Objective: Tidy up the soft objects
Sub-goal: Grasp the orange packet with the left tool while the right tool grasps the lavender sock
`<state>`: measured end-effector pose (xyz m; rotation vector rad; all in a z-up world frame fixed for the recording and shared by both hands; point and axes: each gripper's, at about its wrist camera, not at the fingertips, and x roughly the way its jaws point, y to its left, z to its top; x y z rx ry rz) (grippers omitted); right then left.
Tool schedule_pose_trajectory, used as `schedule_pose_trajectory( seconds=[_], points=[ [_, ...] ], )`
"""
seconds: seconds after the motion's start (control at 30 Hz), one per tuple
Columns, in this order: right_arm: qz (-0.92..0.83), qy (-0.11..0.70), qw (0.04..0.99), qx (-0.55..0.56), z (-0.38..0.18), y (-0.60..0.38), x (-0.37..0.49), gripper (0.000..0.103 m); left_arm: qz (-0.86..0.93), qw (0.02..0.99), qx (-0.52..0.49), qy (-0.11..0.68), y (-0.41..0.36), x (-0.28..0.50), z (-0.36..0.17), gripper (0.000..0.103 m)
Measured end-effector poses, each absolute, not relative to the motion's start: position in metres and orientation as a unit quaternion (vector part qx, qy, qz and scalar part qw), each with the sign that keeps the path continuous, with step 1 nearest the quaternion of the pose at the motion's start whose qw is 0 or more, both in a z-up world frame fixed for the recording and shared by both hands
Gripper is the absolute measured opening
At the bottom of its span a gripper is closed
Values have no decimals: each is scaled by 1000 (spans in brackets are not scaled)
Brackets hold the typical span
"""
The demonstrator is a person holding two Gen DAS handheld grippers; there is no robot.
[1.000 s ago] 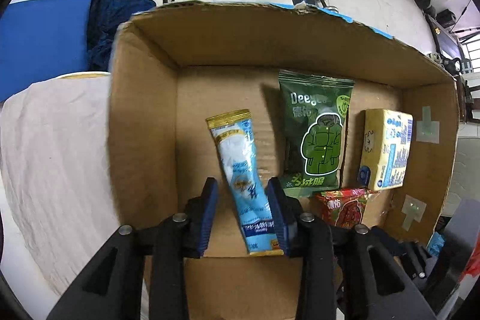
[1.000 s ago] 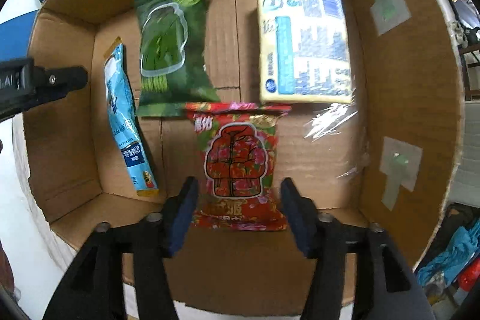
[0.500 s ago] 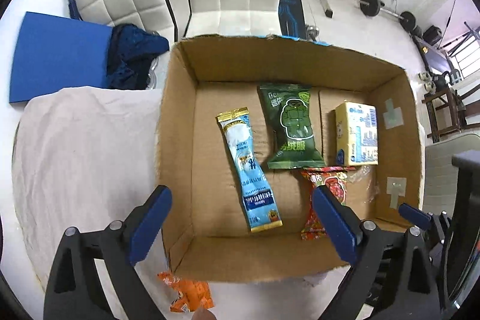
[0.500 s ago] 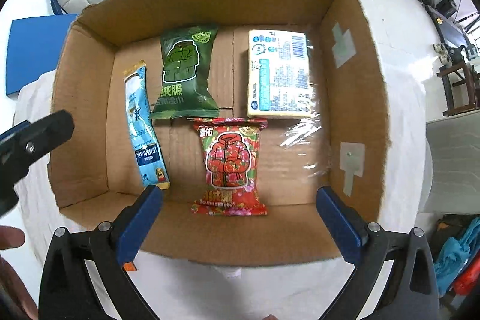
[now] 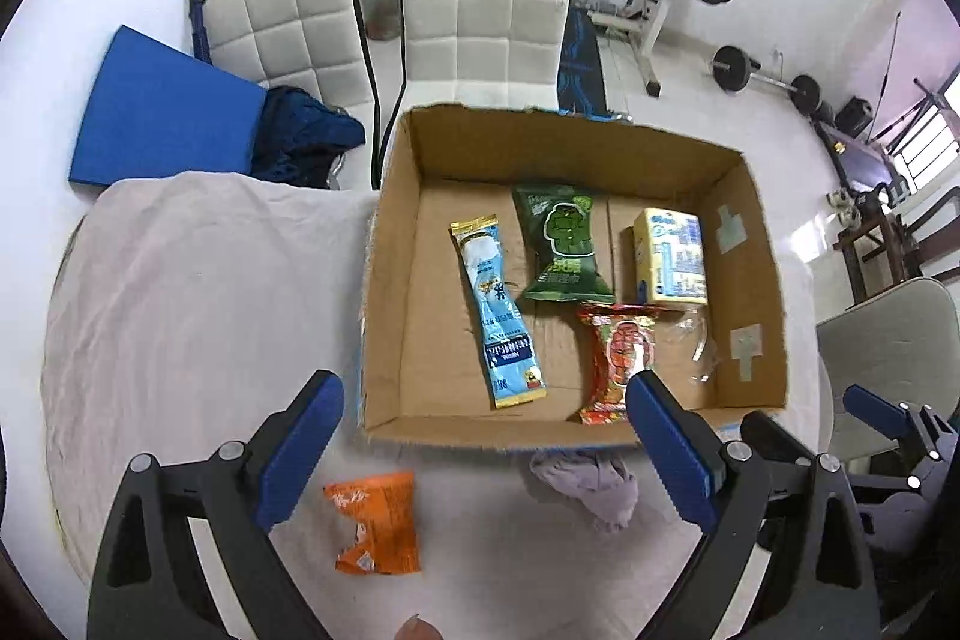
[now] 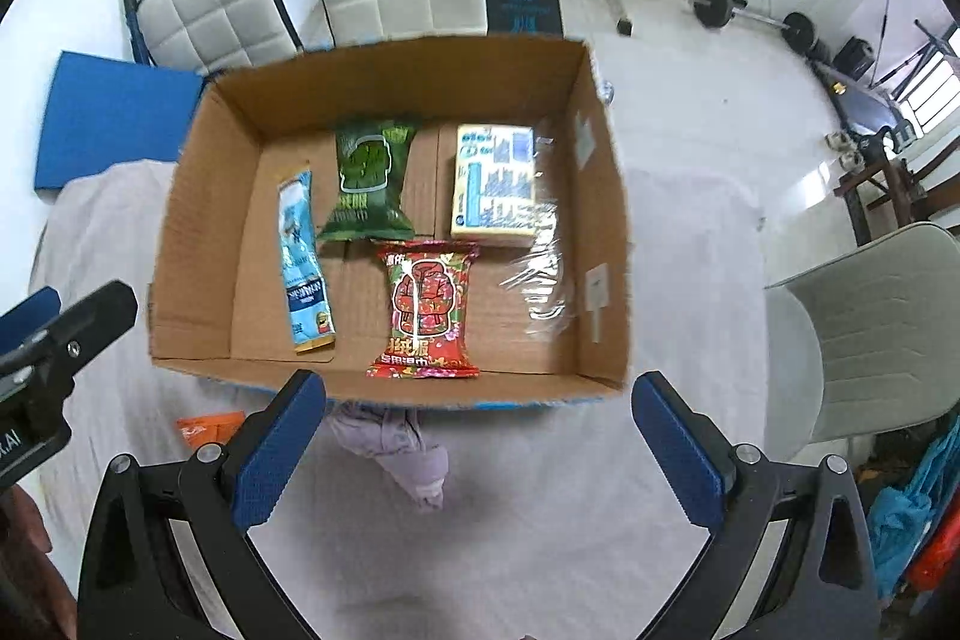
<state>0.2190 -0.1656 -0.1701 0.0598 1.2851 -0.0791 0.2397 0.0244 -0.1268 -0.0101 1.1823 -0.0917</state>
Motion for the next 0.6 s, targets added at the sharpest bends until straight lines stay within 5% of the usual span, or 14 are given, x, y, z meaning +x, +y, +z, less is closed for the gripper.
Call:
schedule_pose_trajectory(
  seconds=[0.4, 0.6],
  points=[
    [-20, 564, 824, 52, -100, -173, 170, 103, -42, 859, -8, 510, 41, 191, -63, 96],
    [-3, 582, 811, 51, -120, -165, 165, 103, -14, 849, -24, 528, 74, 185, -81, 96]
  ],
)
